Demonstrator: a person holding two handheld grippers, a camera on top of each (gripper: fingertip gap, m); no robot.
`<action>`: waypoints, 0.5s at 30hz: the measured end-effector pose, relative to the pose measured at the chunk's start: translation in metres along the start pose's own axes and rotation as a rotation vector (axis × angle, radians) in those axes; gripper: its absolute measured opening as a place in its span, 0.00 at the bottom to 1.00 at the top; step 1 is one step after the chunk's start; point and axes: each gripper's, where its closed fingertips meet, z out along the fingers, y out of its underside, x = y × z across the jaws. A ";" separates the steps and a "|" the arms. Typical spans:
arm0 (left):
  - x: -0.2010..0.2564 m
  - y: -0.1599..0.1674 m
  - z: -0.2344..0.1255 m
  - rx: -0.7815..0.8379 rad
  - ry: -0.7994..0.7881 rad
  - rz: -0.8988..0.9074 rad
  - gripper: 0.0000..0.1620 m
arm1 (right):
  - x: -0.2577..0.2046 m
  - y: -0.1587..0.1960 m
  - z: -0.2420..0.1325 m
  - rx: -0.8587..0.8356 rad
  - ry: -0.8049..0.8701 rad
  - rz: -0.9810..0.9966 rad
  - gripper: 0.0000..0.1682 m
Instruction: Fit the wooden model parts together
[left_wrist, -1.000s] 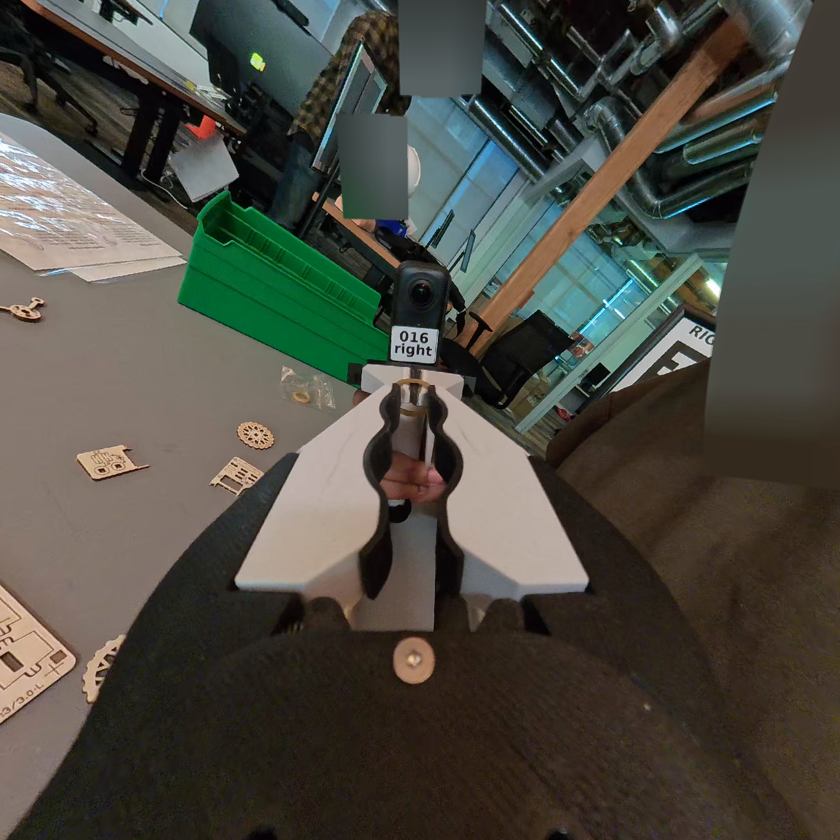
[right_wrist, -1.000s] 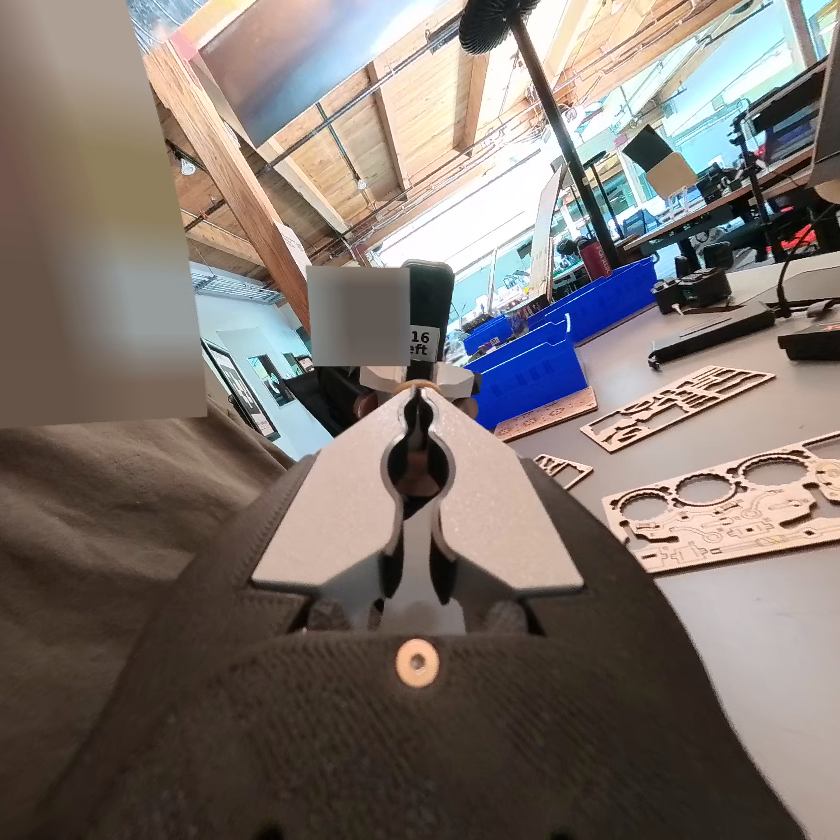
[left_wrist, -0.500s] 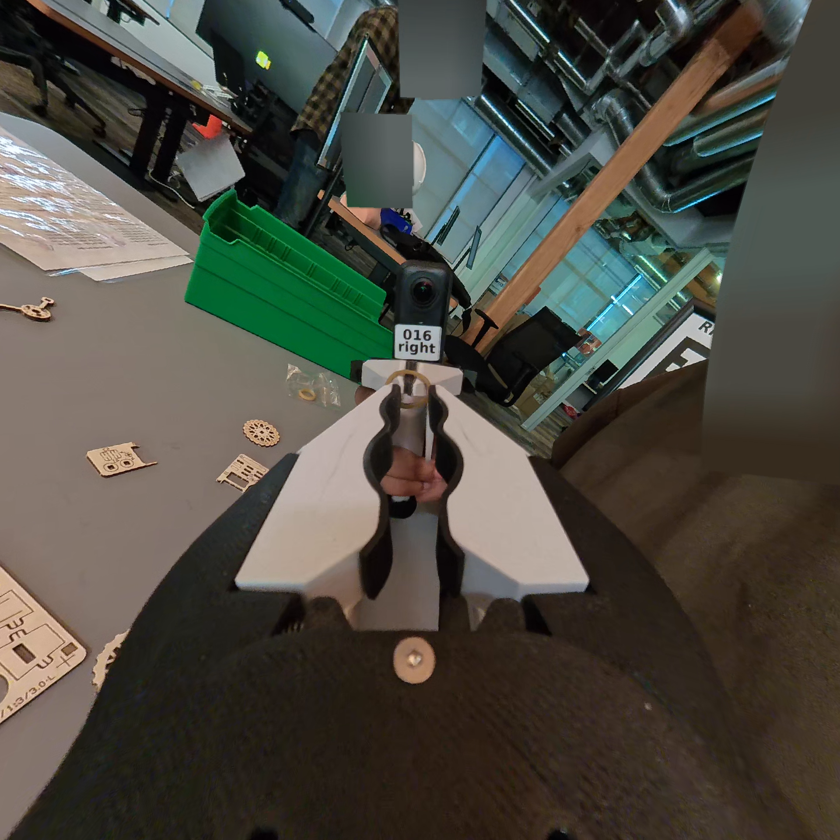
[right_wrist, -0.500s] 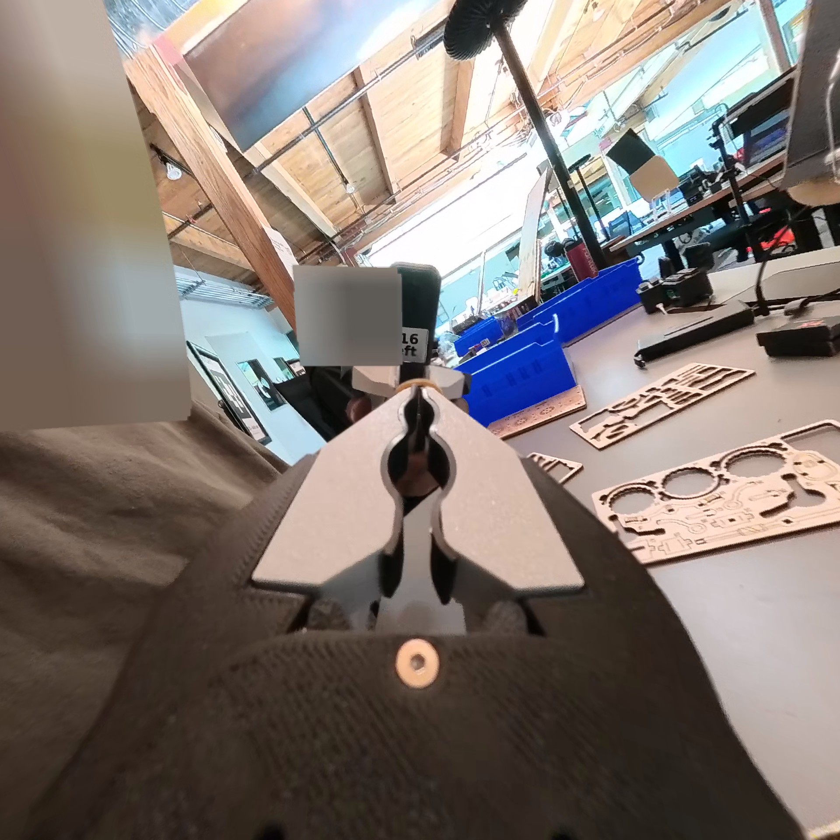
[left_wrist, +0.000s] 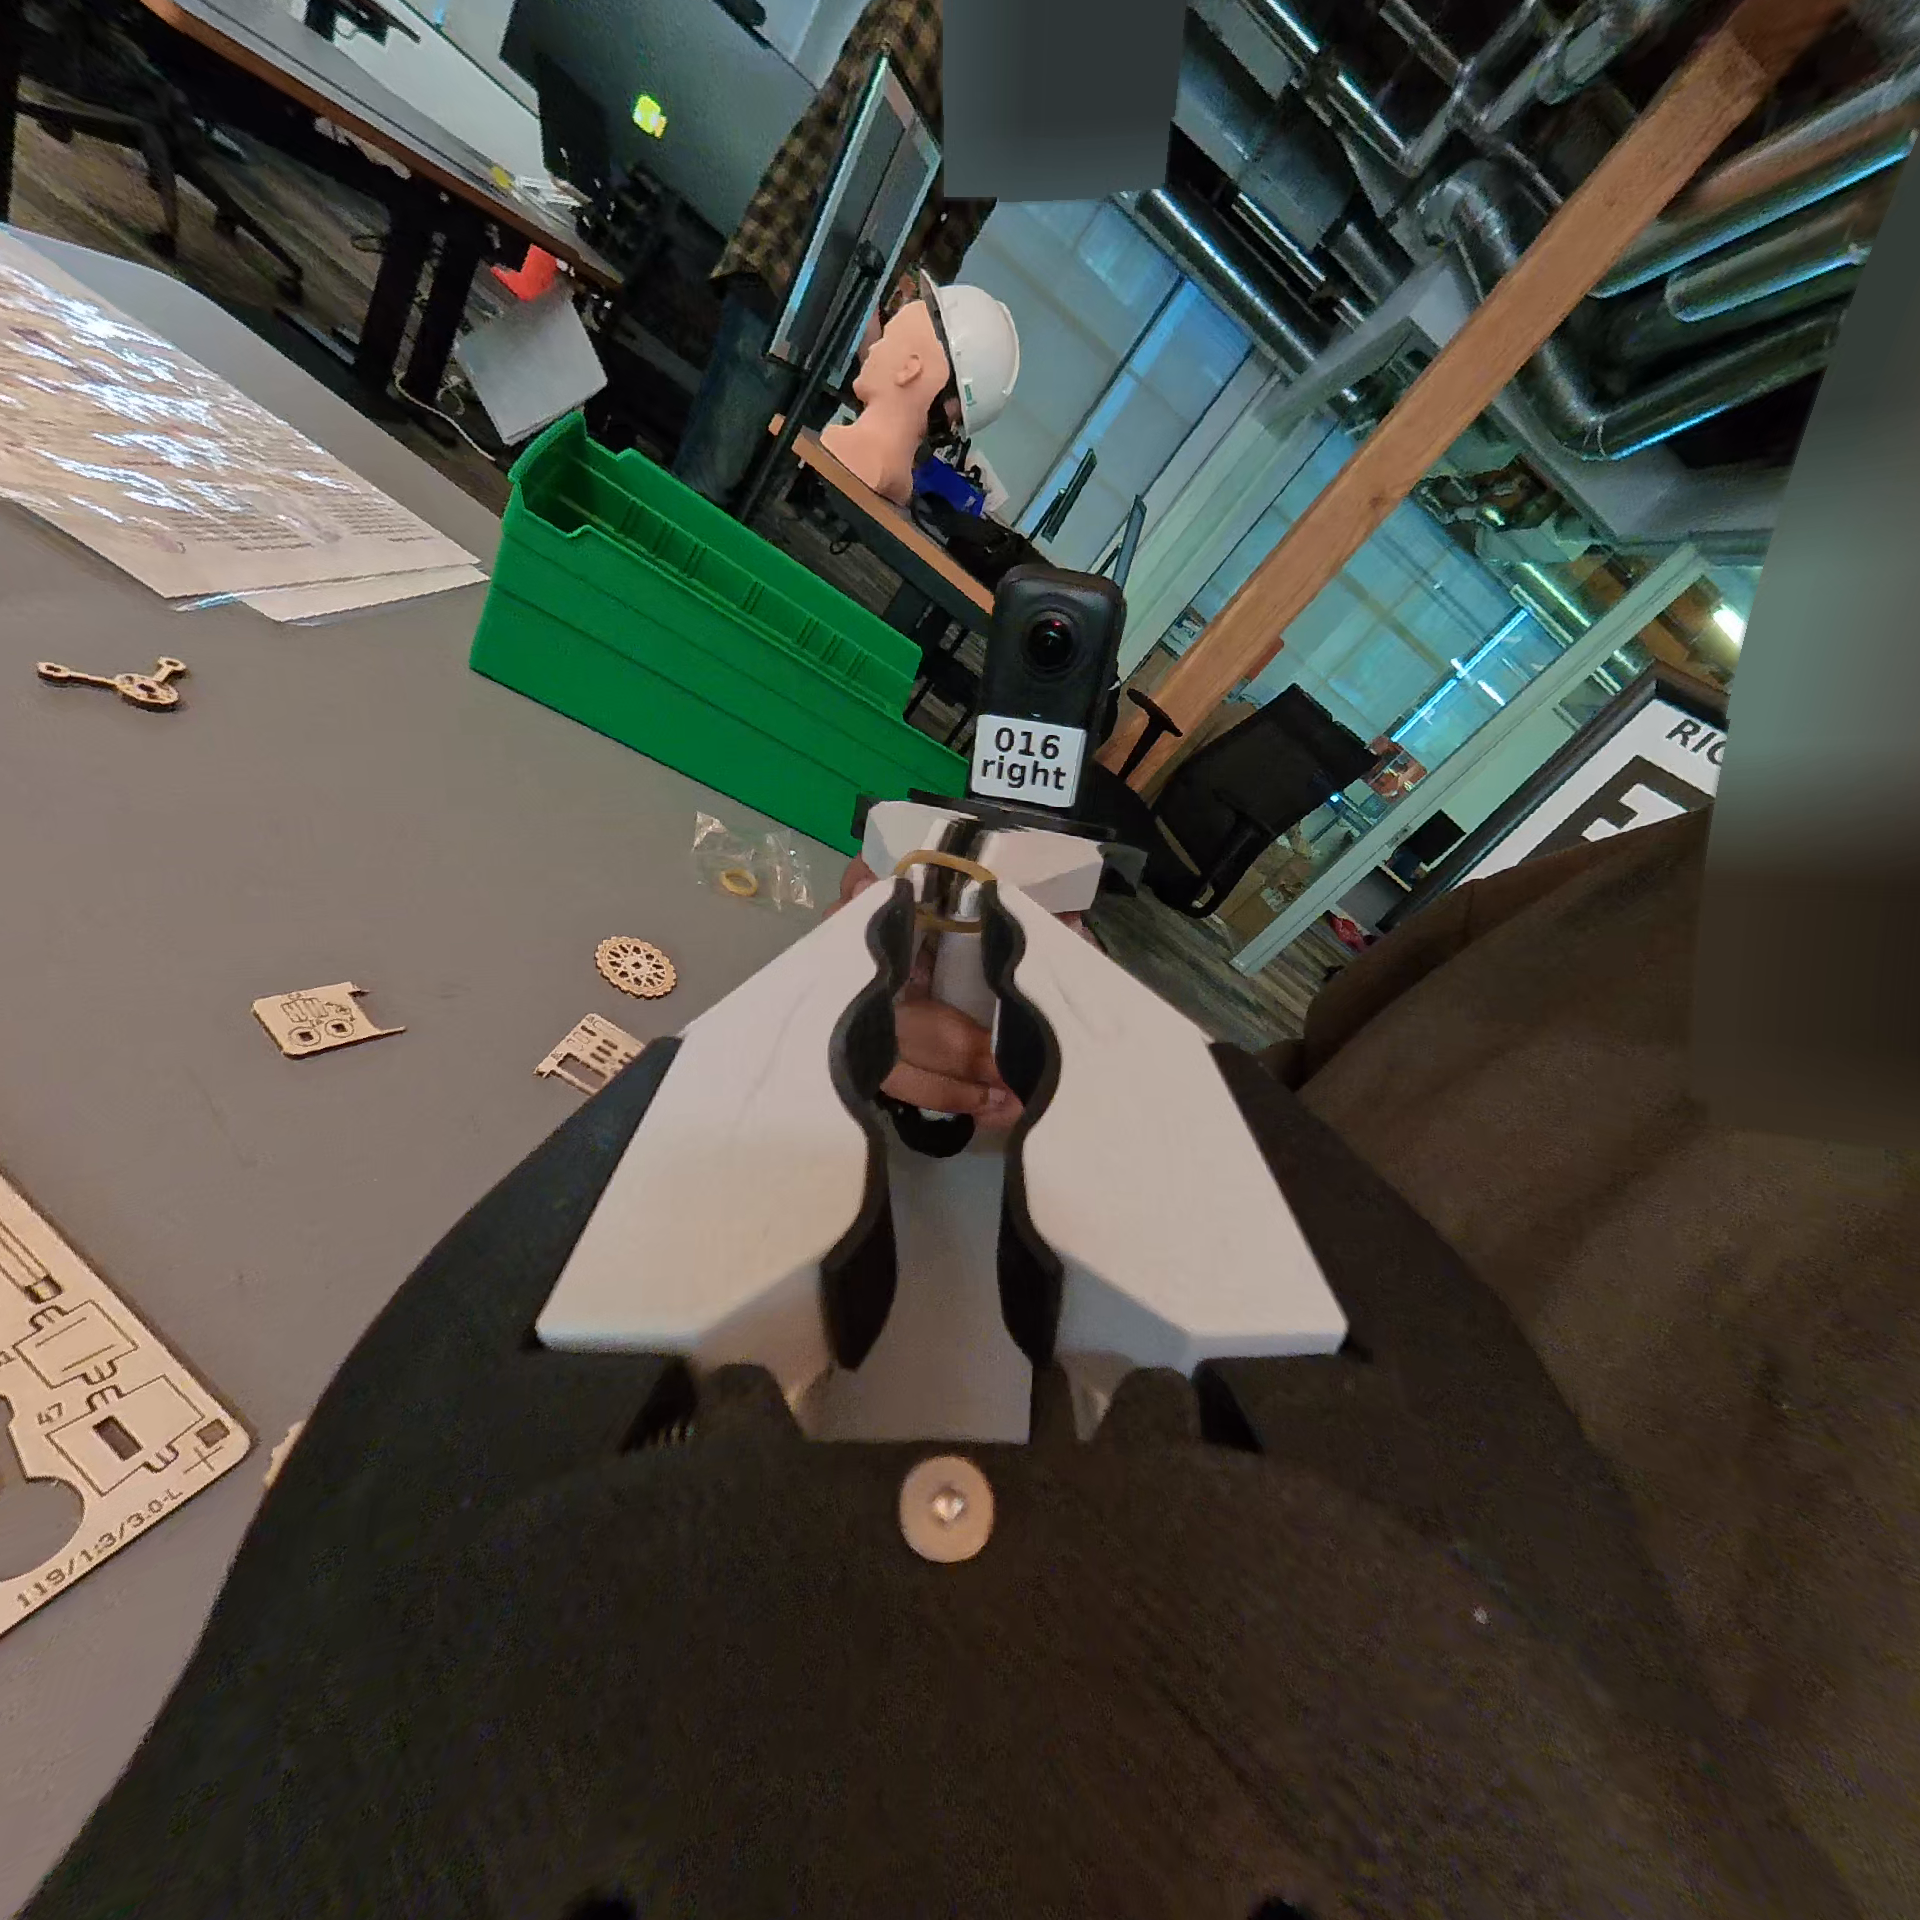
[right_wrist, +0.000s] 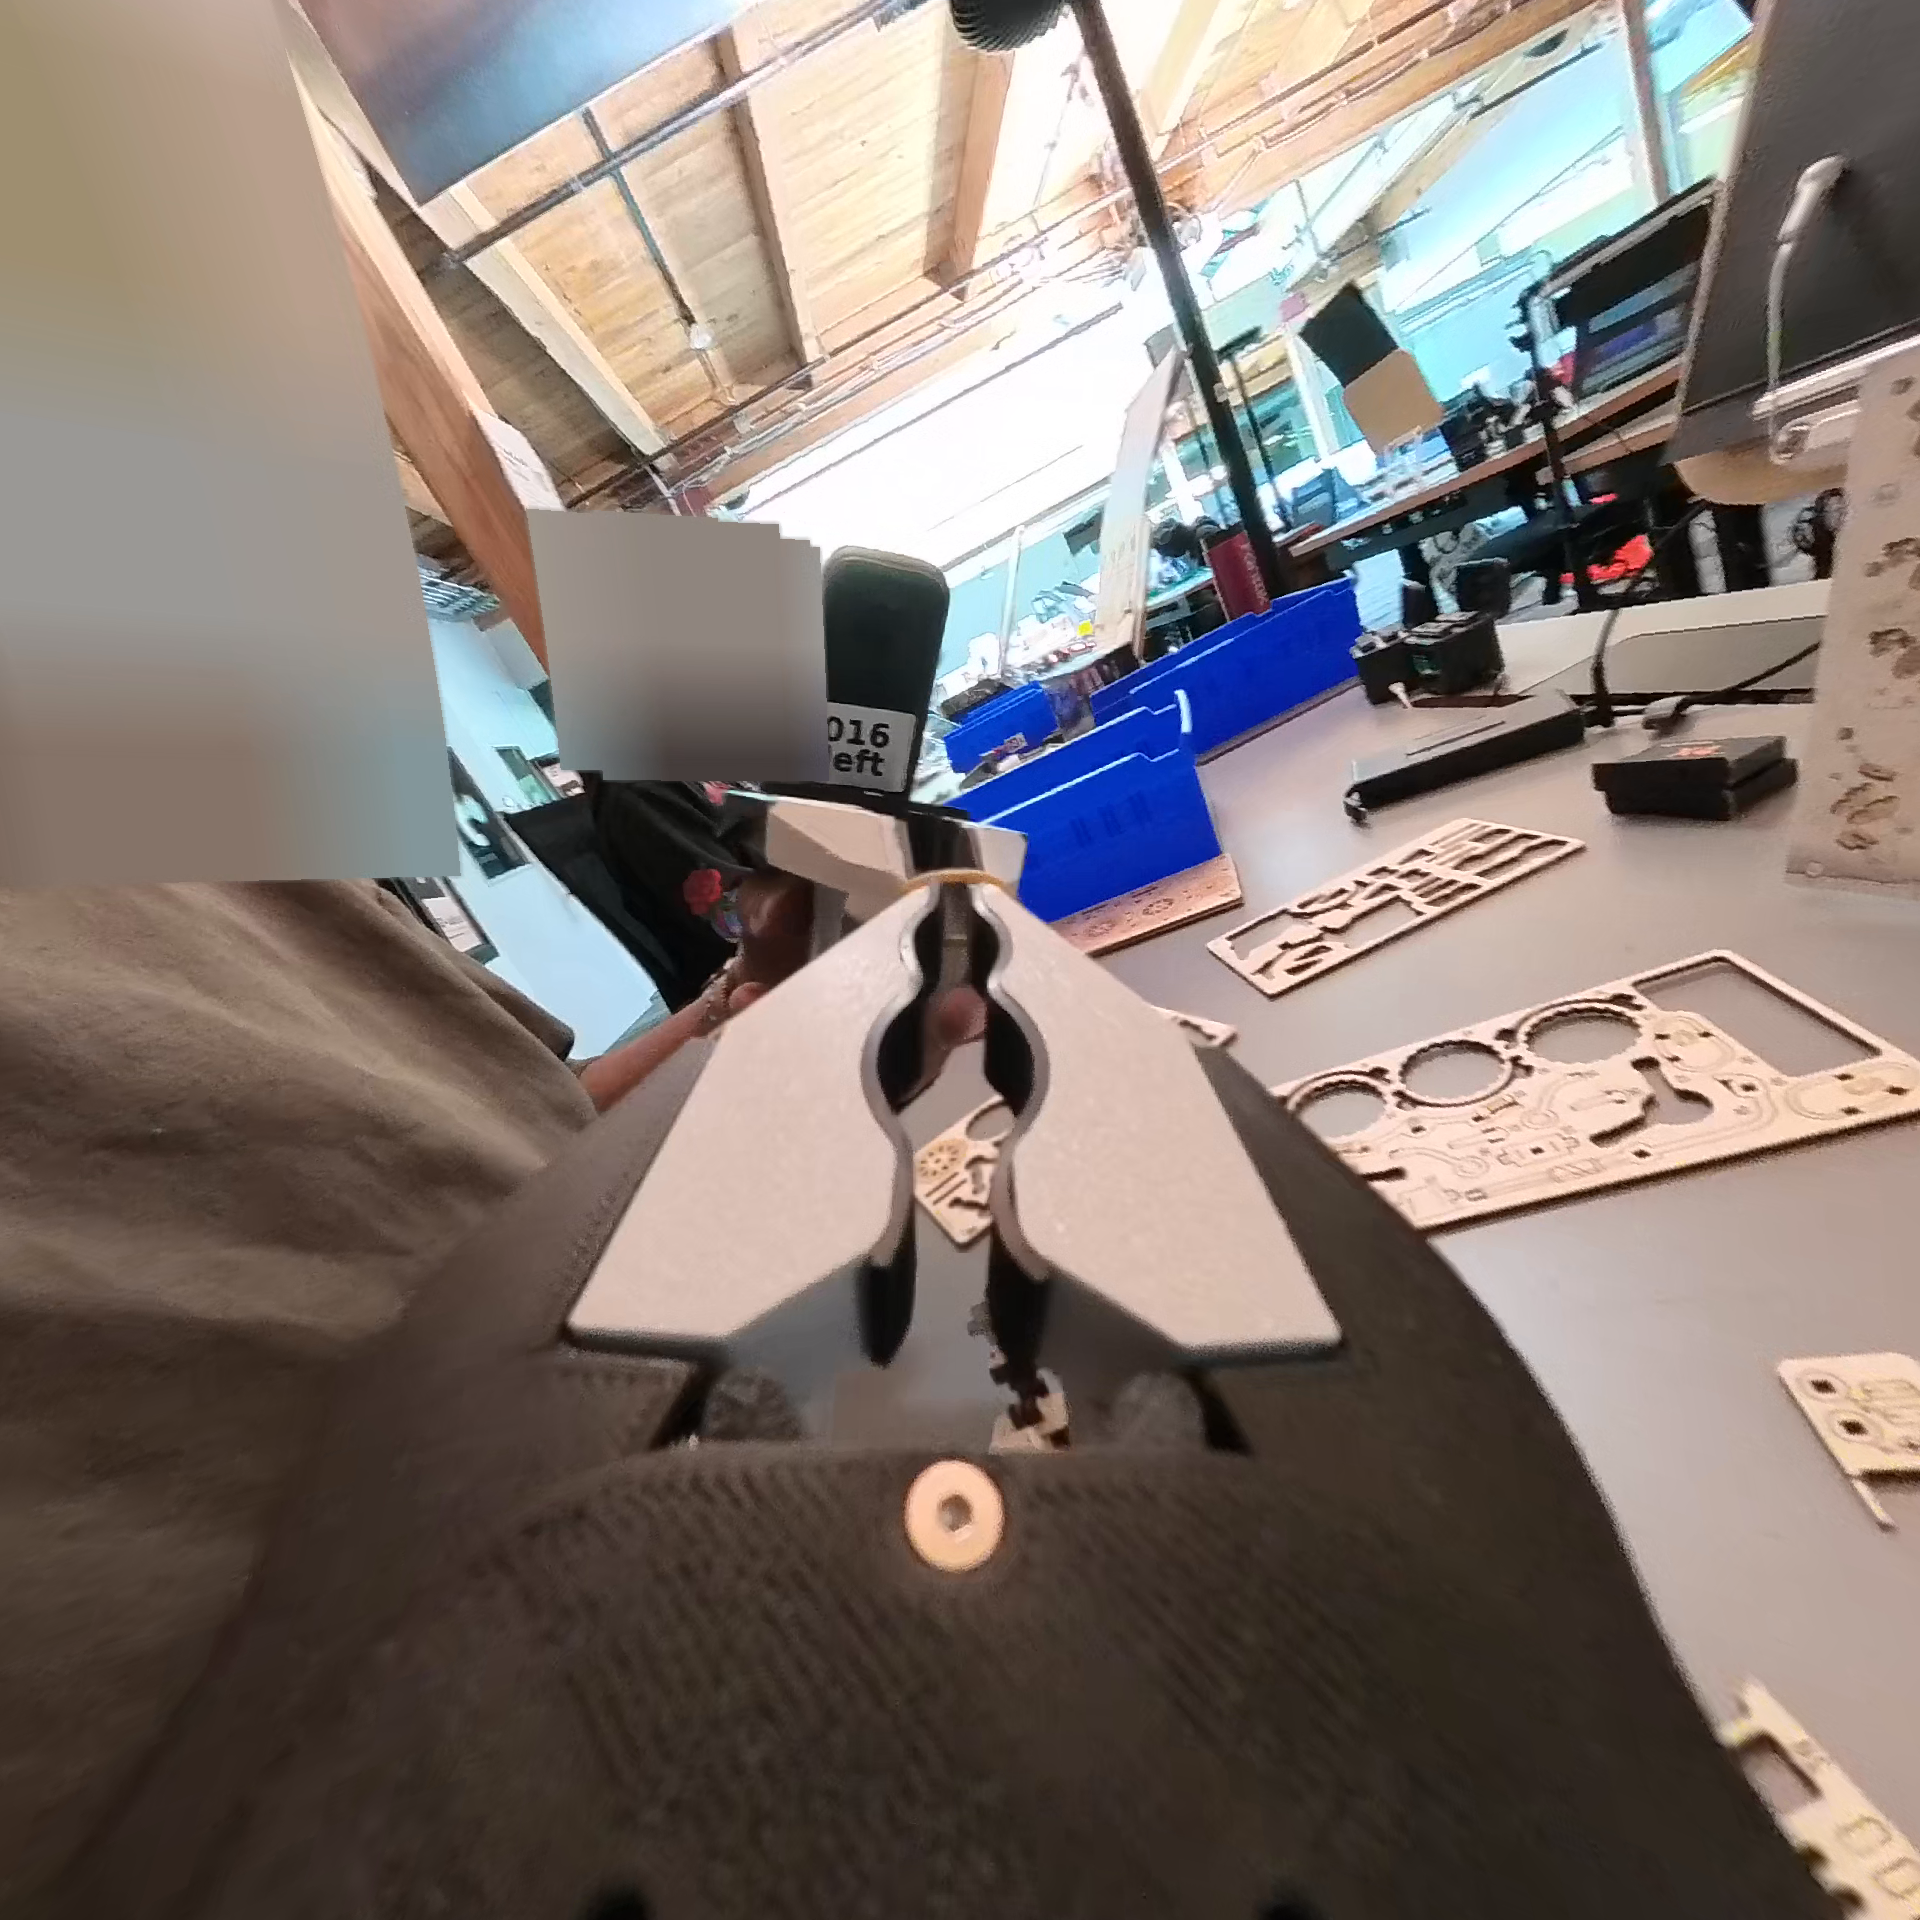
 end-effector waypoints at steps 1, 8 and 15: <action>-0.002 0.000 -0.001 0.000 -0.014 0.002 0.06 | 0.003 0.001 0.001 -0.007 0.023 -0.004 0.01; -0.013 -0.002 -0.007 0.012 -0.038 -0.014 0.05 | 0.011 0.004 0.009 -0.038 0.095 0.015 0.00; -0.015 -0.001 -0.007 0.009 -0.038 -0.024 0.05 | 0.012 0.004 0.008 -0.033 0.079 0.037 0.00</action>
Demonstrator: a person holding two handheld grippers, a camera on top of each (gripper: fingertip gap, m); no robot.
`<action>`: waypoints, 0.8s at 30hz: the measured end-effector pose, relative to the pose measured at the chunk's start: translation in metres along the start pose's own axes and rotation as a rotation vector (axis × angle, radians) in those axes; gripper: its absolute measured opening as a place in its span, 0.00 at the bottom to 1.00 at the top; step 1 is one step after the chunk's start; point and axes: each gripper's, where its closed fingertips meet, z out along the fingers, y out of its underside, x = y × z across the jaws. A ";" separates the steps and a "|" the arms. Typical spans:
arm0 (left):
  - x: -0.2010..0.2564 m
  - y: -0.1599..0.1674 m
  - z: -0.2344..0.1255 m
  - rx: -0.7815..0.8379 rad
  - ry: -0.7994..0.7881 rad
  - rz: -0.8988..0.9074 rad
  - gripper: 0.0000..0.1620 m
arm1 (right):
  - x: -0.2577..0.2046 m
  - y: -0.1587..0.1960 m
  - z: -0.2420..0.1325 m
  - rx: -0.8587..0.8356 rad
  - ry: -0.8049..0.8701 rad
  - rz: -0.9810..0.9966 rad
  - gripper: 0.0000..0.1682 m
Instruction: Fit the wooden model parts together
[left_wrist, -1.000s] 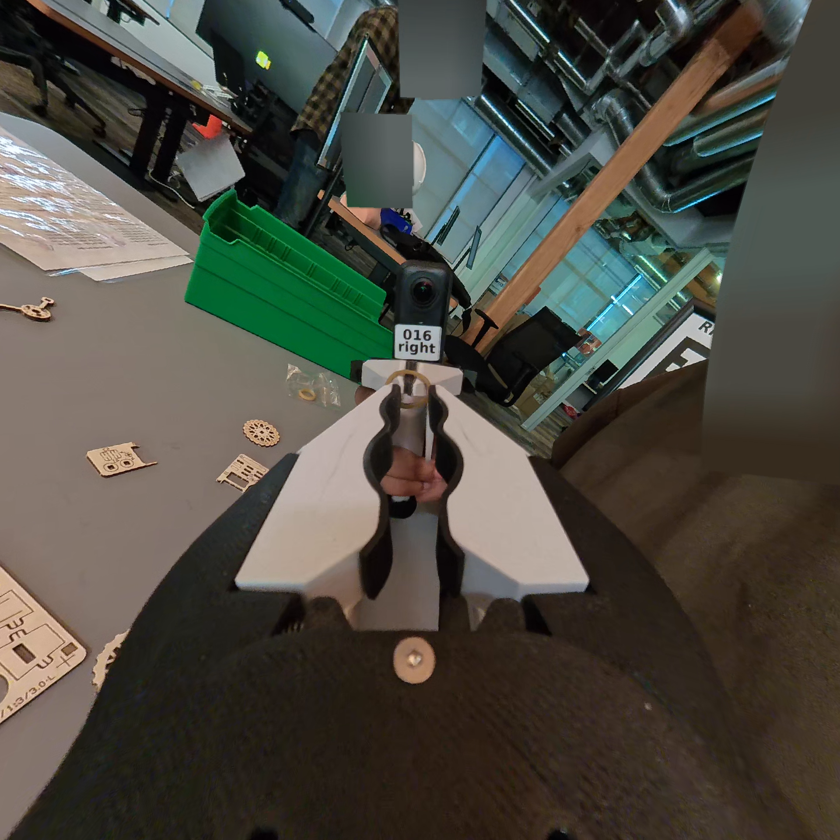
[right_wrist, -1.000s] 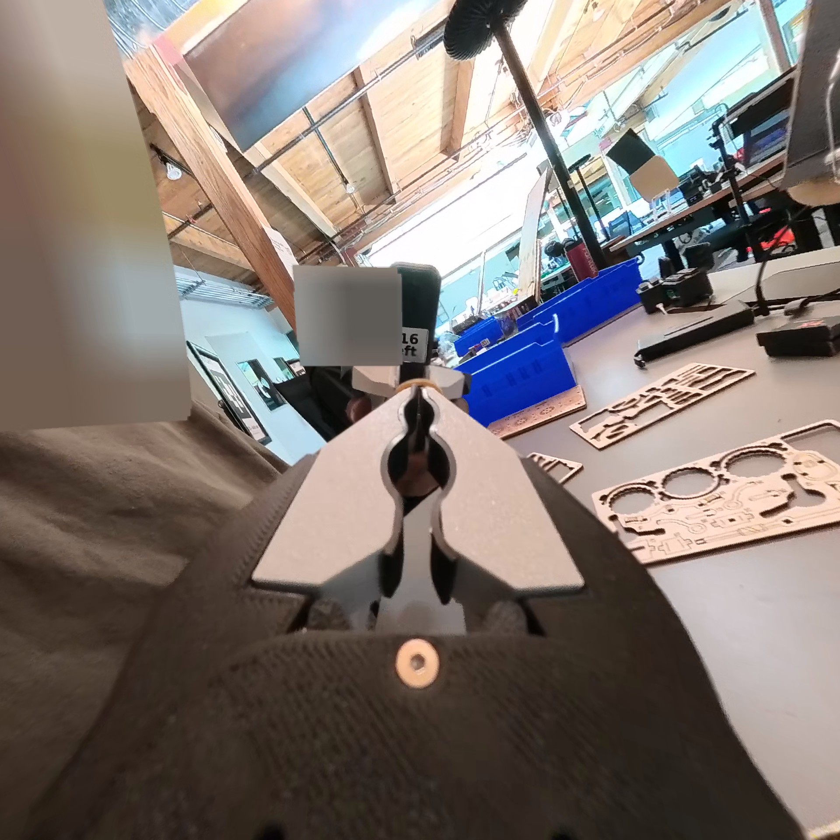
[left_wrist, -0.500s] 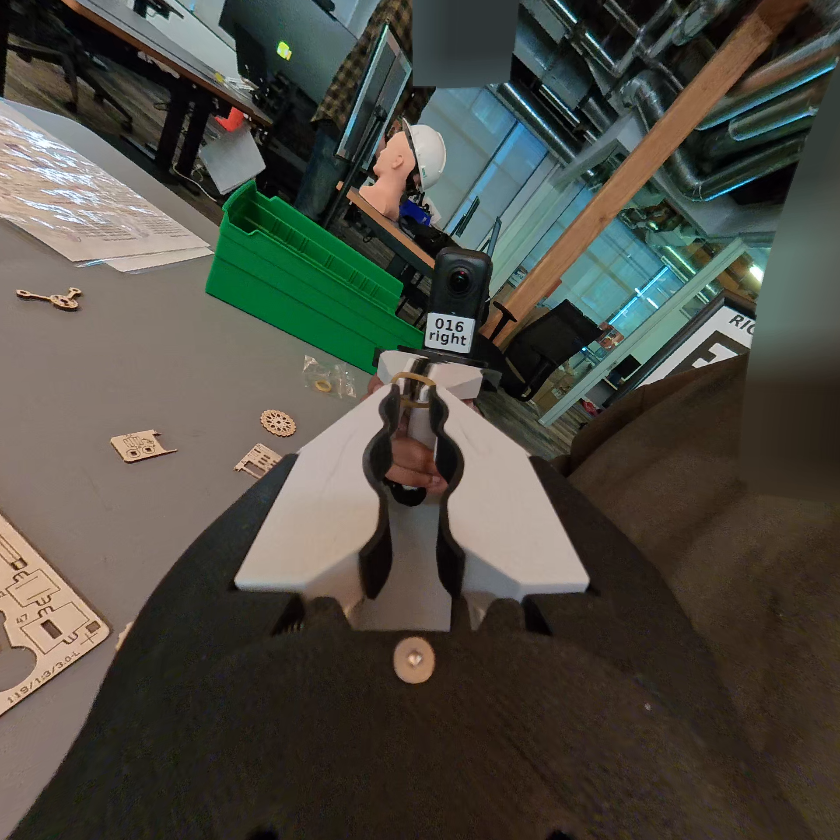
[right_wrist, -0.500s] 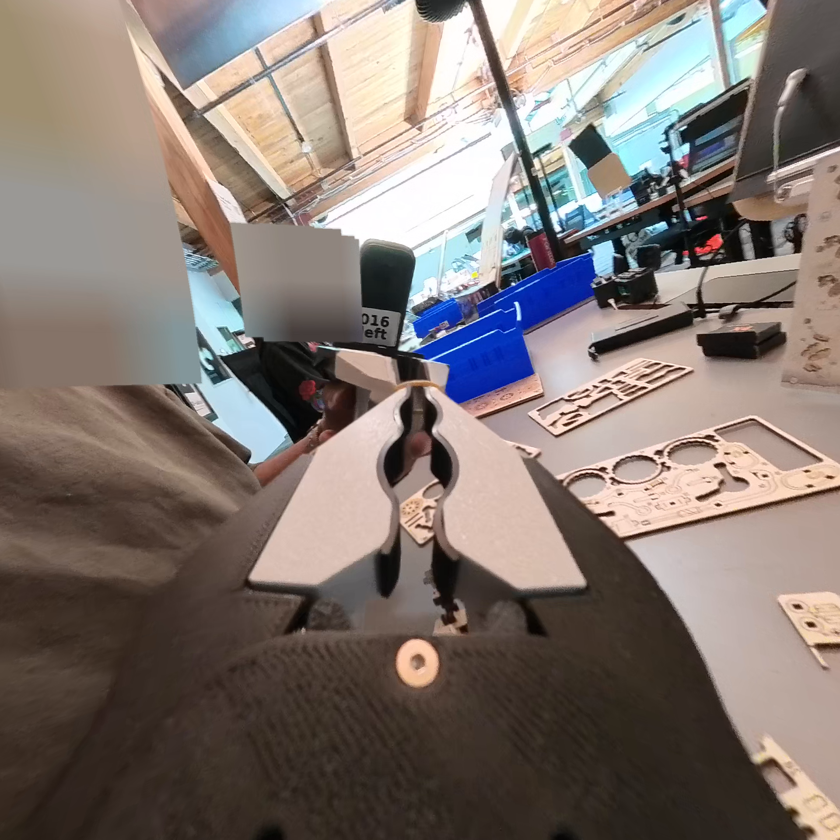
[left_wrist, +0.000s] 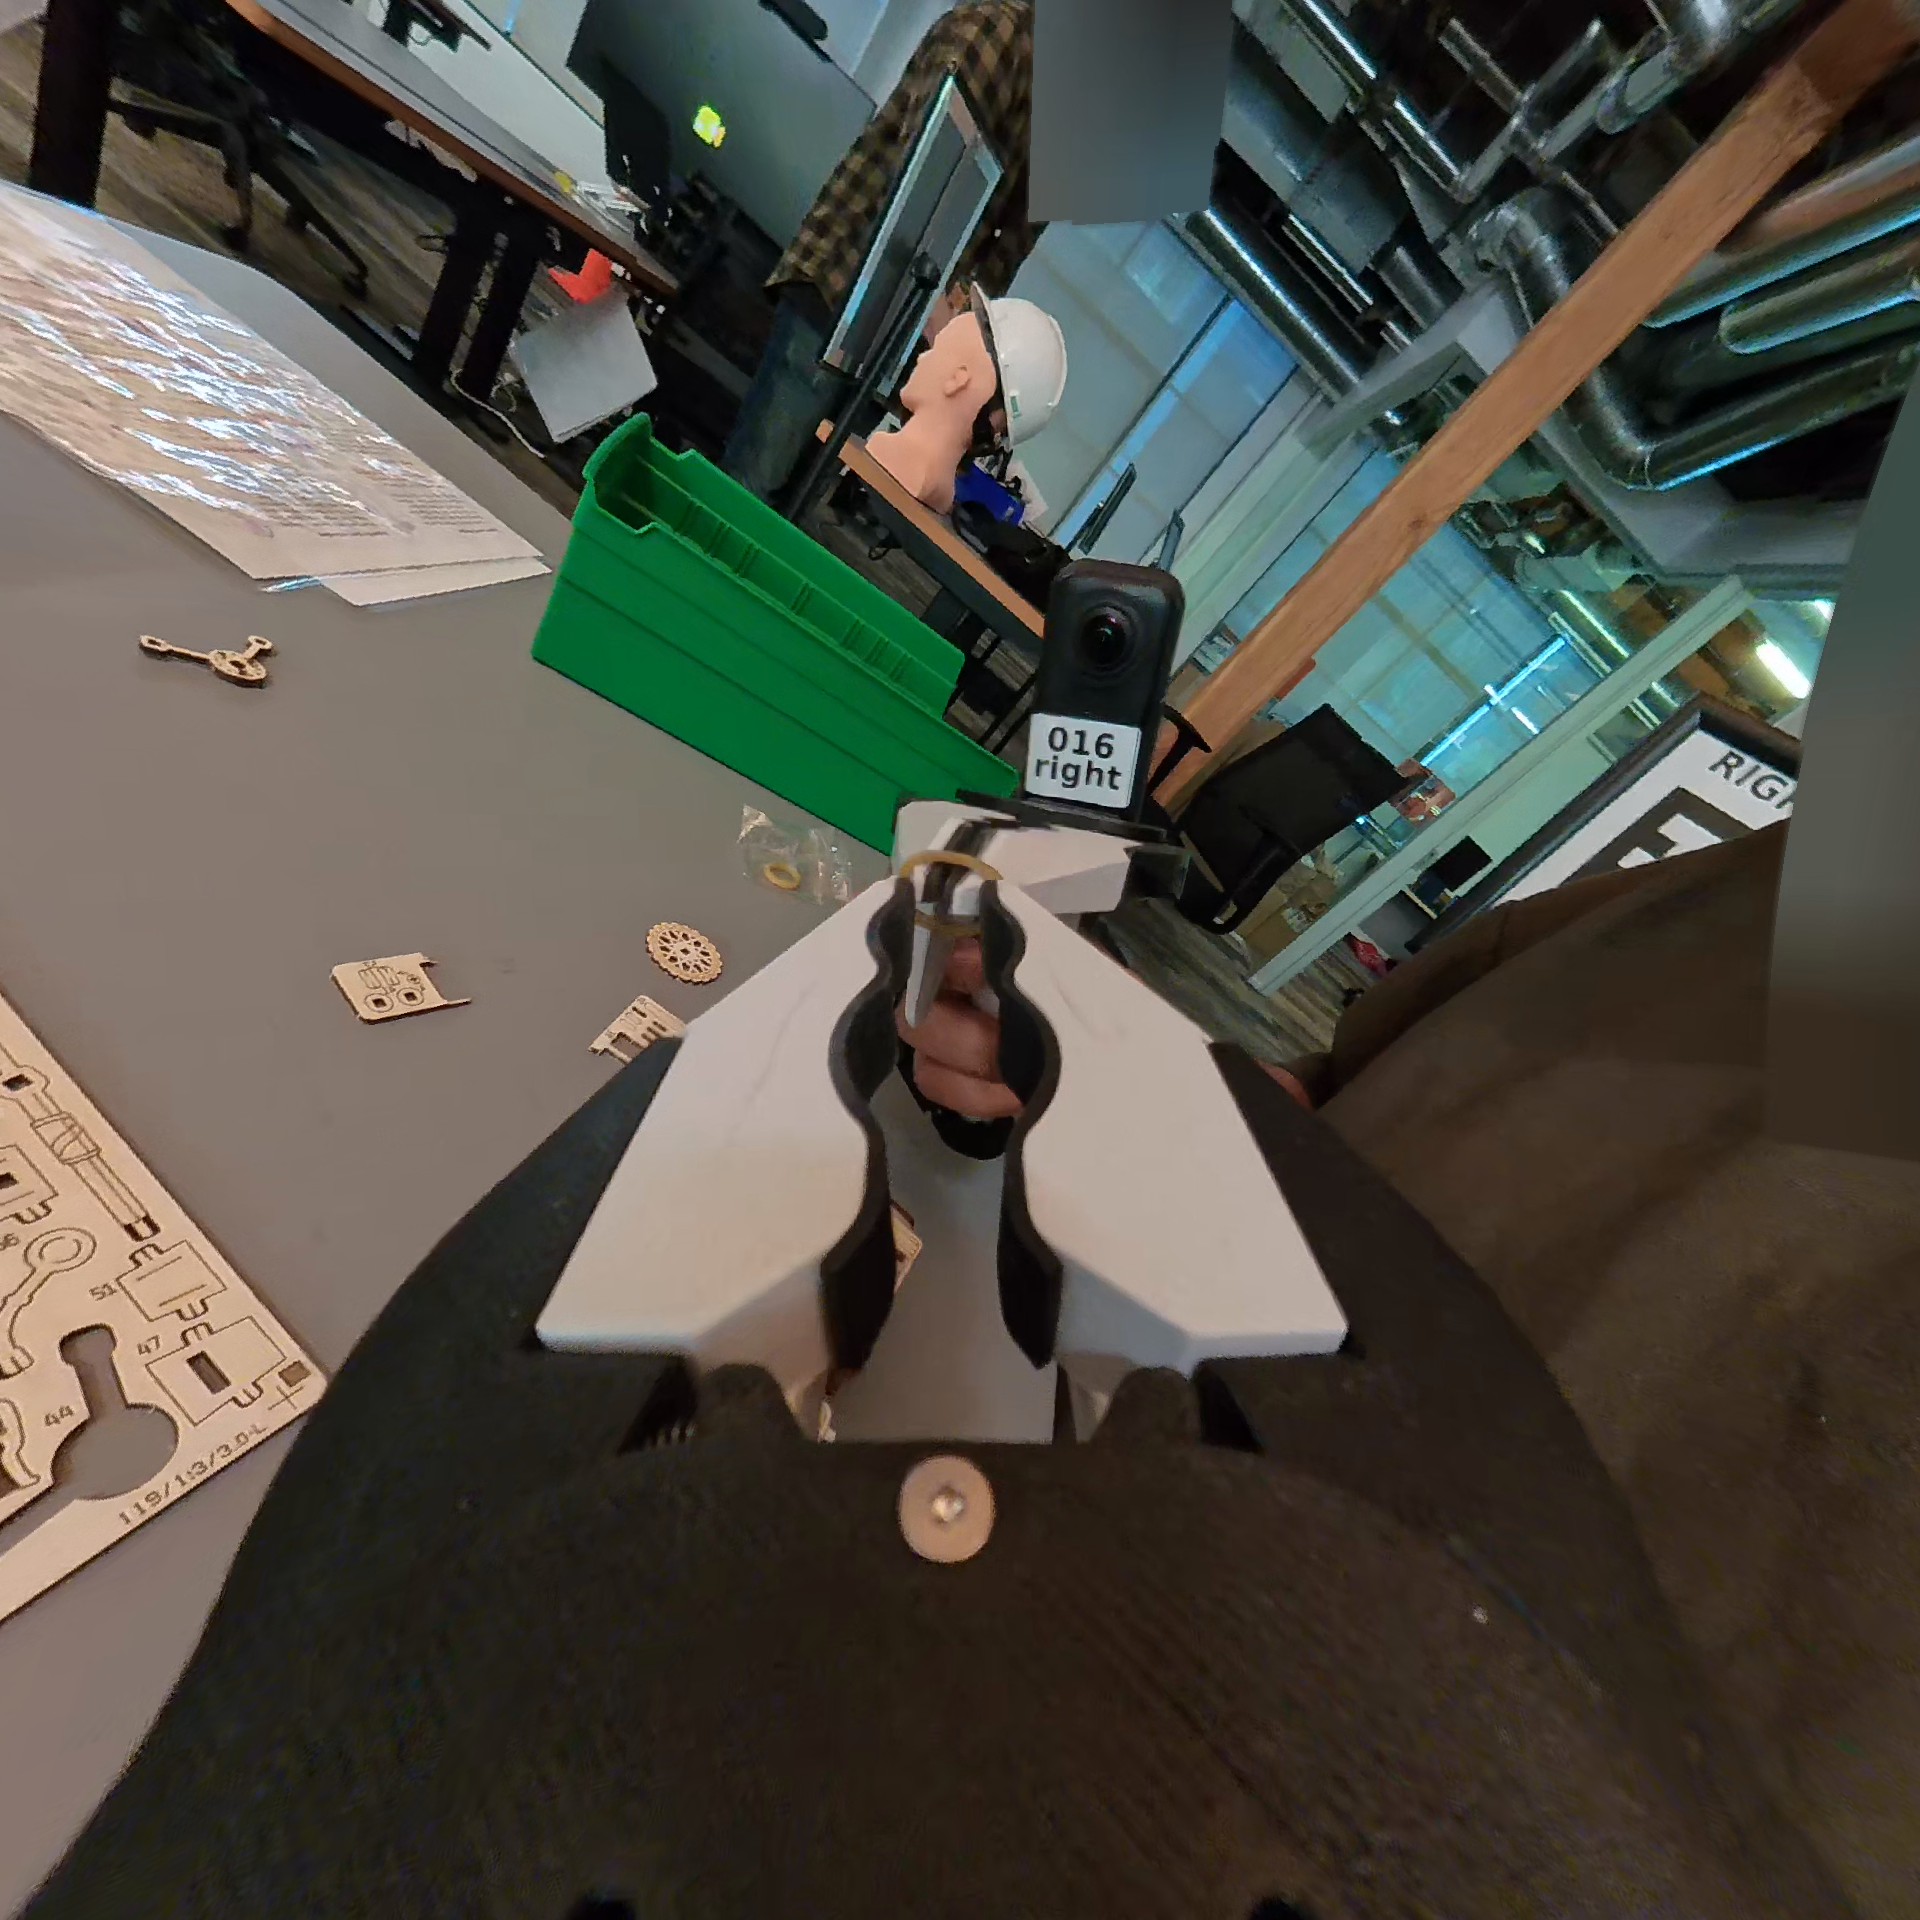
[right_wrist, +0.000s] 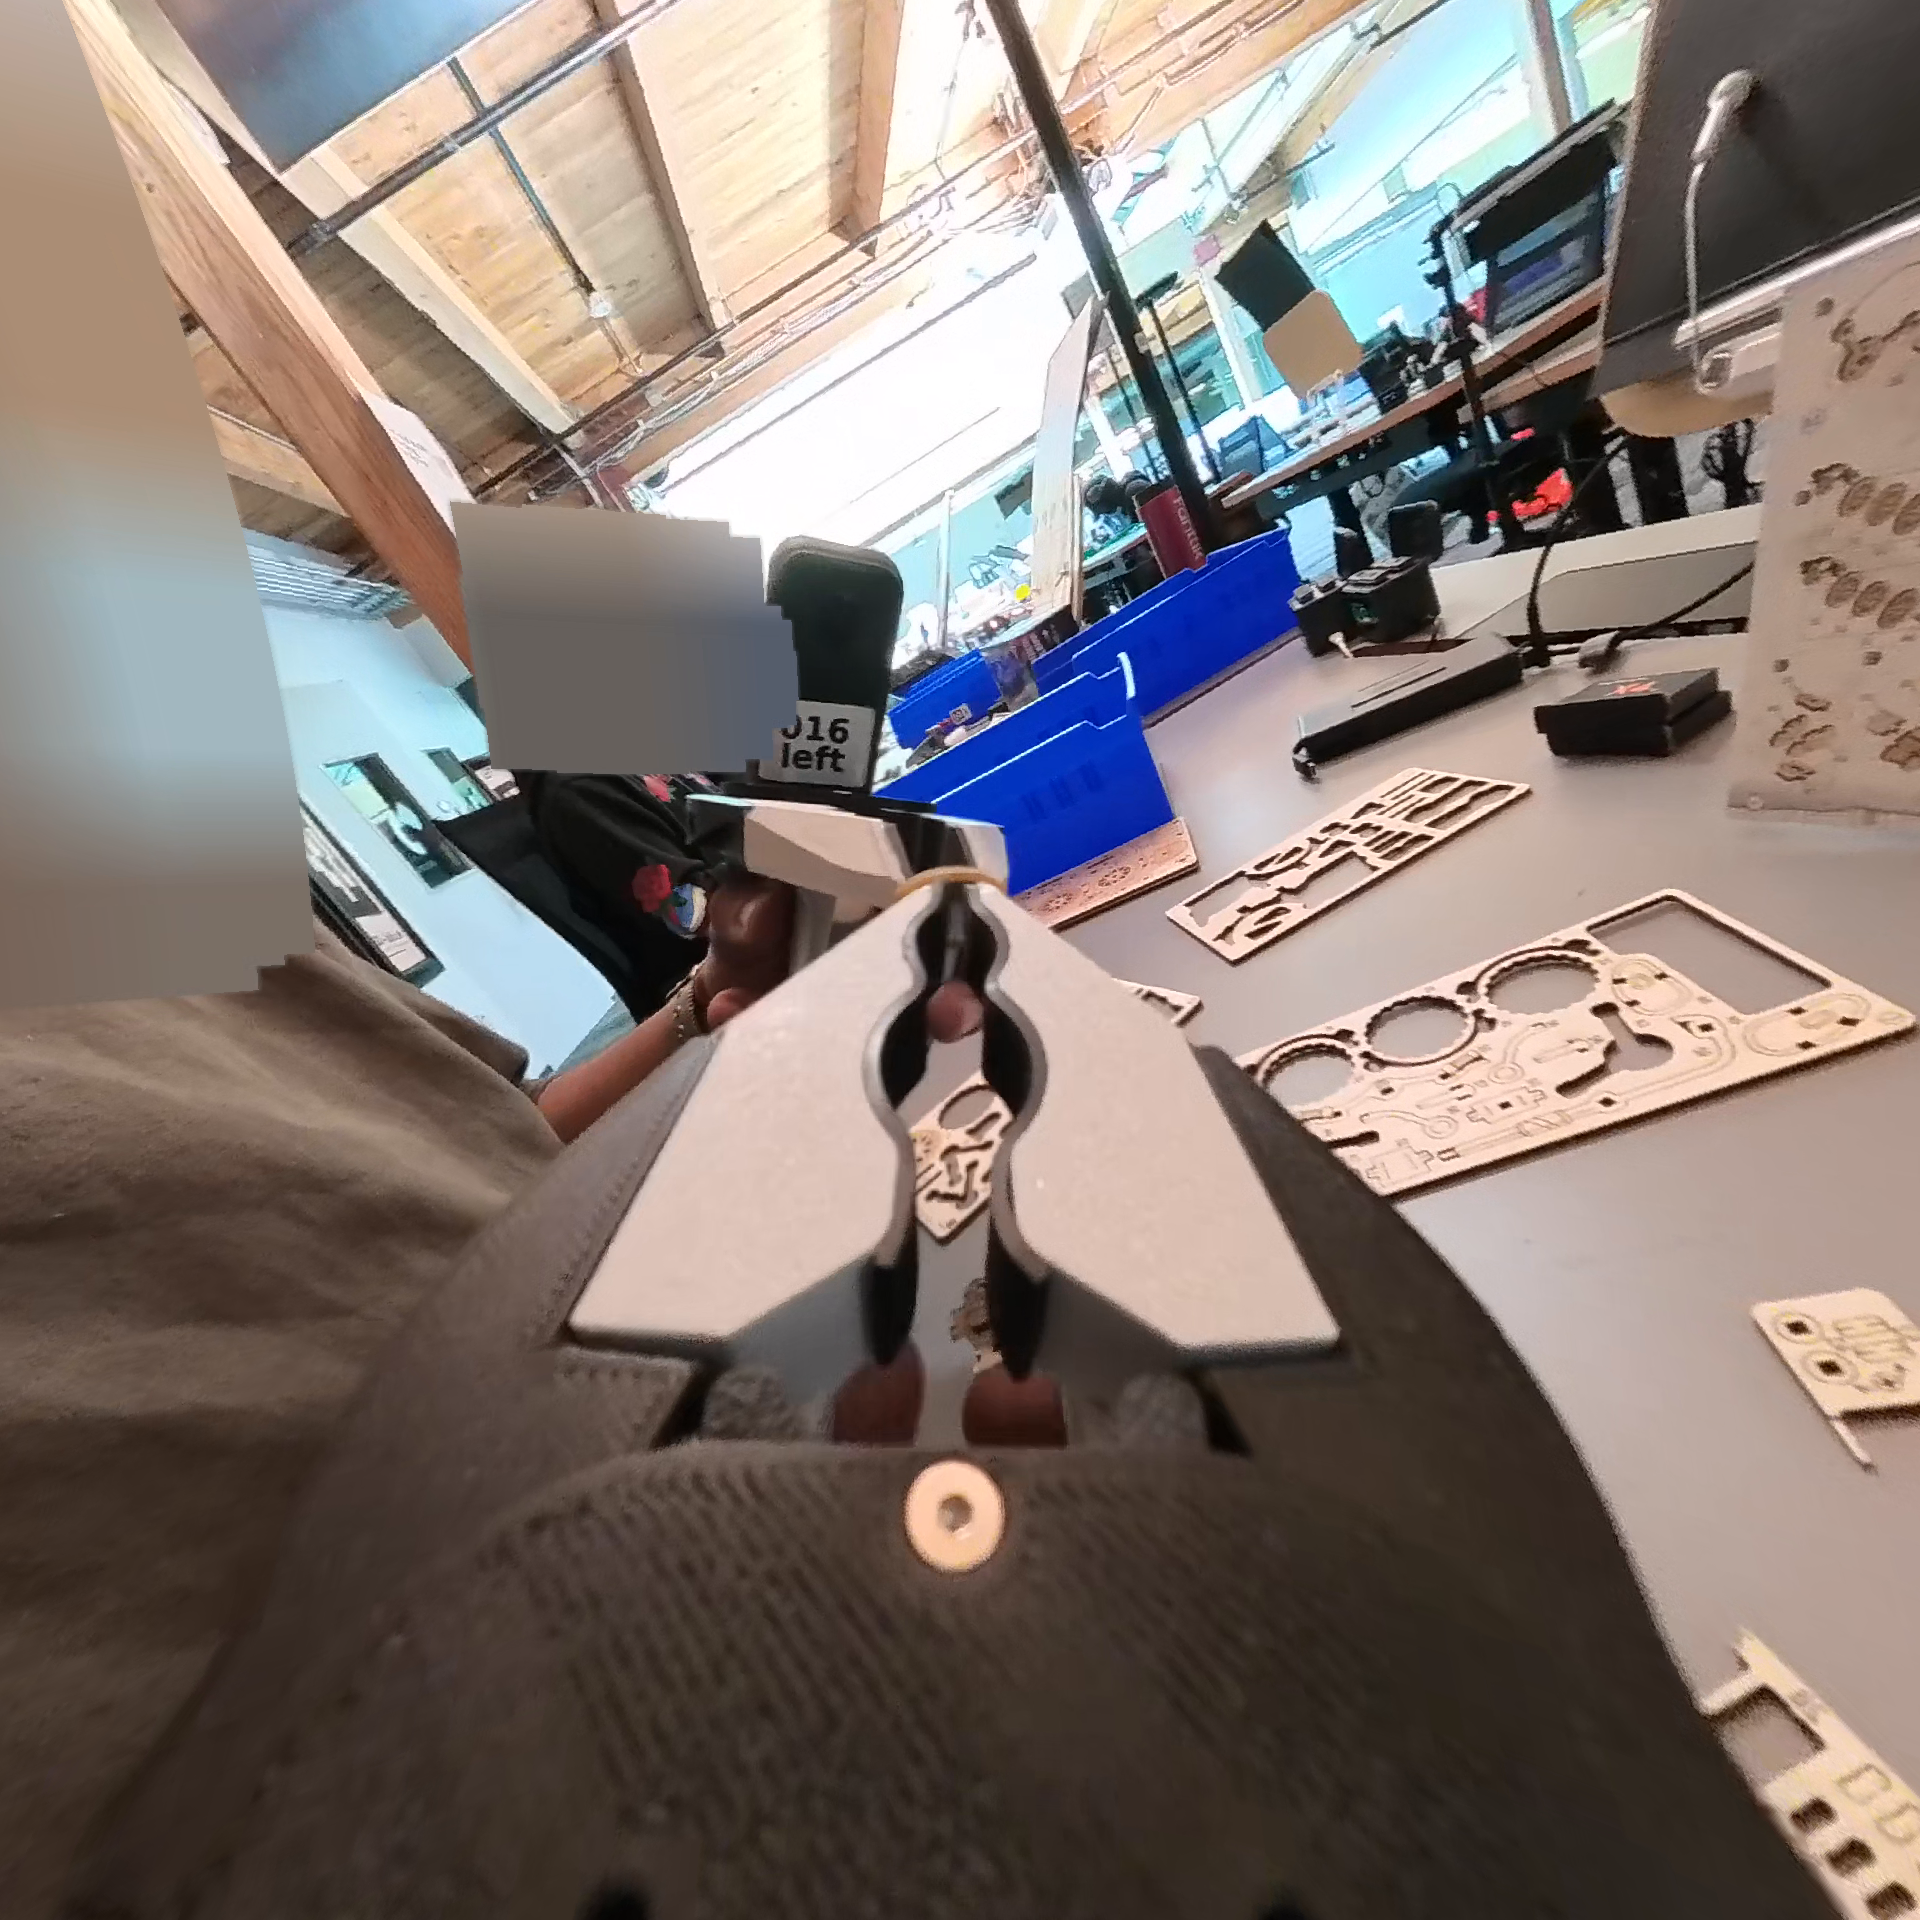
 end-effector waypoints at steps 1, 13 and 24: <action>0.002 0.000 0.000 -0.002 0.011 0.001 0.05 | -0.002 0.000 -0.001 0.003 -0.017 -0.005 0.01; 0.009 0.001 0.003 -0.008 0.029 0.009 0.08 | -0.008 -0.002 -0.005 -0.001 -0.131 0.030 0.04; 0.003 0.002 0.000 -0.015 0.015 0.006 0.05 | 0.001 0.001 -0.004 -0.036 0.003 -0.101 0.06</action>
